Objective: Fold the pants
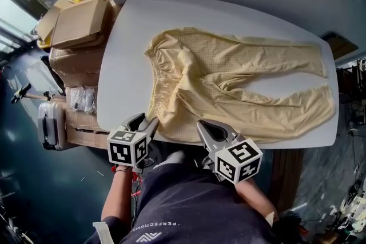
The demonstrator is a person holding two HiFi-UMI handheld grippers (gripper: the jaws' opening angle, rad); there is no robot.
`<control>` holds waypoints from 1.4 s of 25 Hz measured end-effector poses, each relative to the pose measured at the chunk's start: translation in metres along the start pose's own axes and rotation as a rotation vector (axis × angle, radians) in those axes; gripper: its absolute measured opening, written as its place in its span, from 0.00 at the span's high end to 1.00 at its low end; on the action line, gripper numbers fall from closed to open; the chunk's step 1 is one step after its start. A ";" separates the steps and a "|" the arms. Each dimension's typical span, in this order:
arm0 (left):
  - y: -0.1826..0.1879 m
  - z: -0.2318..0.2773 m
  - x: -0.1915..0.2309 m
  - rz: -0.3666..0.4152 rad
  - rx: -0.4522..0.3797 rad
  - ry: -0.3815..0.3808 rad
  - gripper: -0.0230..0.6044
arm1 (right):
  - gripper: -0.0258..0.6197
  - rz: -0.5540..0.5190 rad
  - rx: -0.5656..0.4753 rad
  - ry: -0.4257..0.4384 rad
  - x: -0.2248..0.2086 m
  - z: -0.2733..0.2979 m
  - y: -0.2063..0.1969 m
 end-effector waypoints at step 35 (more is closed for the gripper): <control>0.112 0.065 -0.165 0.275 -0.110 0.005 0.83 | 0.96 0.177 -0.165 -0.480 -0.228 -0.215 -0.014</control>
Point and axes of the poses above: the fingertips, and each gripper's own axes: z forward along the fingers, x to its left, y out of its top, the point moved 7 cm from there along -z, backward along the fingers
